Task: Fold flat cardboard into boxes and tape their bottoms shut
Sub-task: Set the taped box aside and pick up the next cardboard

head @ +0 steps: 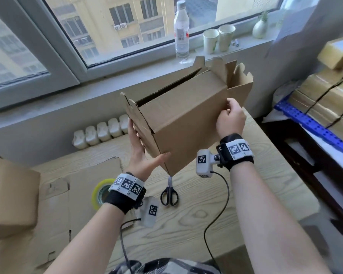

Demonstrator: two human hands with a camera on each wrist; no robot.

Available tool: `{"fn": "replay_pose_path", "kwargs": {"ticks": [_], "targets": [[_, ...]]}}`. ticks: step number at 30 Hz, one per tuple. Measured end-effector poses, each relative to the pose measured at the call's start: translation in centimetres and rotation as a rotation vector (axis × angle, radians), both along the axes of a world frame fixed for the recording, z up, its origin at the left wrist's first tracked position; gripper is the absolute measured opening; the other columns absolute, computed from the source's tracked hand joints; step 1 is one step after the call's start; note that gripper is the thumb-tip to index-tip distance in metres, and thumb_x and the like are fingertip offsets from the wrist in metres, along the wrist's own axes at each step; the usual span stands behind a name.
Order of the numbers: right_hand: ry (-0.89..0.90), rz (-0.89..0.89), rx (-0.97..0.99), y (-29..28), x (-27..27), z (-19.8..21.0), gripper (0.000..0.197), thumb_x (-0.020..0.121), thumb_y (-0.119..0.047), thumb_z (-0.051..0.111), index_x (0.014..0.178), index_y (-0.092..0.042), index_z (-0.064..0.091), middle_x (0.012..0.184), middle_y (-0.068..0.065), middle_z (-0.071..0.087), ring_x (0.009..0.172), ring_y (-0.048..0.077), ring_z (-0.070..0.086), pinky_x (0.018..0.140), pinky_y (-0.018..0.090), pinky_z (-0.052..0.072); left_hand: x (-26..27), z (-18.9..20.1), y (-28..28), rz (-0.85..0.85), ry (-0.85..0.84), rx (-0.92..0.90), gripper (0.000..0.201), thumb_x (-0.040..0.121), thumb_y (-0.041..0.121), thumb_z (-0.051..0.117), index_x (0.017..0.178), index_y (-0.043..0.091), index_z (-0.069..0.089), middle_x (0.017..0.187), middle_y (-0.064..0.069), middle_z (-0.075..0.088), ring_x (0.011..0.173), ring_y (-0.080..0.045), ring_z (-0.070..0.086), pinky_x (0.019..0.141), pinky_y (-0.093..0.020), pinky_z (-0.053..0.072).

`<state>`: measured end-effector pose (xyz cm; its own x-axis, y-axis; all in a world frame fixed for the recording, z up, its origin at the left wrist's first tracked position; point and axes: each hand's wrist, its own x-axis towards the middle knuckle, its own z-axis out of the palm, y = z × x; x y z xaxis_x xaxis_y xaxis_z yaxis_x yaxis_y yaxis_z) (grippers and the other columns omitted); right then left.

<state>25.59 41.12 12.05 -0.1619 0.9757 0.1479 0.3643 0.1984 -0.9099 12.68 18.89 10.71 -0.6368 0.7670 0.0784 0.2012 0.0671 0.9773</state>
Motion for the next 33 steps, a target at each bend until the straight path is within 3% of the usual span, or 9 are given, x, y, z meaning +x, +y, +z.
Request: {"fn": "replay_pose_path", "kwargs": {"ticks": [3,7,9,11,15,20,23,27,33], "targets": [[0.056,-0.167,0.031,1.0,3.3,-0.8,0.048,0.079,0.007,0.036,0.111,-0.010,0.067,0.098,0.006,0.069,0.090,0.023,0.060,0.077,0.021,0.042,1.7,0.5,2.3,-0.108,0.058,-0.045,0.129,0.067,0.044,0.083,0.154,0.040,-0.013,0.161,0.024,0.004,0.148,0.000,0.013,0.121,-0.039,0.019],[-0.023,-0.352,0.104,3.2,6.7,-3.3,0.042,0.081,0.007,0.043,0.112,-0.004,0.069,0.112,0.016,0.061,0.104,0.031,0.056,0.085,0.016,0.036,2.9,-1.2,7.2,-0.203,0.127,-0.190,0.113,0.075,0.035,0.078,0.155,0.040,-0.002,0.163,0.014,0.011,0.150,-0.007,0.012,0.118,-0.055,0.023],[-0.119,-0.428,0.012,4.2,7.9,-4.5,0.036,0.089,0.001,0.049,0.118,-0.007,0.068,0.116,0.011,0.050,0.098,0.024,0.049,0.088,0.018,0.035,3.2,-2.4,10.0,-0.210,0.119,-0.231,0.110,0.072,0.030,0.075,0.155,0.040,0.003,0.162,0.010,0.020,0.148,-0.011,0.021,0.114,-0.056,0.032],[-0.145,-0.383,-0.185,5.3,8.5,-5.5,0.041,0.093,-0.002,0.047,0.131,-0.010,0.059,0.124,0.011,0.045,0.093,0.022,0.049,0.089,0.019,0.036,3.4,-3.8,12.6,-0.220,0.114,-0.260,0.110,0.073,0.020,0.073,0.156,0.037,0.004,0.160,0.005,0.026,0.147,-0.014,0.027,0.117,-0.049,0.032],[-0.094,-0.272,-0.370,7.1,8.2,-7.9,0.060,0.090,-0.001,0.045,0.148,-0.014,0.036,0.137,0.016,0.047,0.123,0.033,0.051,0.103,0.033,0.037,4.2,-6.4,16.2,-0.237,0.074,-0.356,0.109,0.084,-0.007,0.061,0.155,0.040,-0.007,0.162,0.001,0.021,0.144,-0.022,0.033,0.113,-0.049,0.039],[-0.175,-0.102,-0.534,7.0,7.3,-10.3,0.070,0.094,-0.007,0.049,0.155,-0.016,0.017,0.153,0.008,0.037,0.138,0.027,0.039,0.107,0.032,0.033,4.3,-8.4,17.8,-0.262,0.055,-0.492,0.105,0.091,-0.008,0.055,0.153,0.031,-0.019,0.164,-0.007,0.008,0.145,-0.028,0.029,0.113,-0.044,0.038],[-0.213,-0.118,-0.530,6.2,6.6,-11.7,0.071,0.089,-0.014,0.053,0.153,-0.019,0.023,0.144,0.009,0.048,0.129,0.030,0.049,0.105,0.037,0.041,4.0,-9.1,18.0,-0.253,0.034,-0.510,0.102,0.091,-0.008,0.054,0.153,0.032,-0.017,0.165,-0.003,0.007,0.146,-0.024,0.028,0.115,-0.043,0.035],[-0.215,-0.150,-0.548,4.5,5.1,-12.1,0.060,0.089,-0.010,0.057,0.145,-0.012,0.035,0.134,0.009,0.055,0.124,0.031,0.052,0.102,0.036,0.041,3.1,-8.7,17.6,-0.185,0.027,-0.524,0.096,0.094,-0.006,0.049,0.154,0.036,-0.012,0.160,-0.007,0.025,0.120,-0.023,0.052,0.103,-0.043,0.048],[-0.133,-0.251,-0.587,1.1,1.8,-10.9,0.058,0.087,-0.008,0.059,0.140,-0.004,0.036,0.138,0.016,0.048,0.123,0.033,0.050,0.102,0.040,0.043,0.4,-7.2,13.5,-0.093,-0.068,-0.510,0.075,0.096,-0.002,0.051,0.156,0.026,0.015,0.150,-0.008,0.043,0.130,-0.024,0.049,0.097,-0.035,0.050]]}}
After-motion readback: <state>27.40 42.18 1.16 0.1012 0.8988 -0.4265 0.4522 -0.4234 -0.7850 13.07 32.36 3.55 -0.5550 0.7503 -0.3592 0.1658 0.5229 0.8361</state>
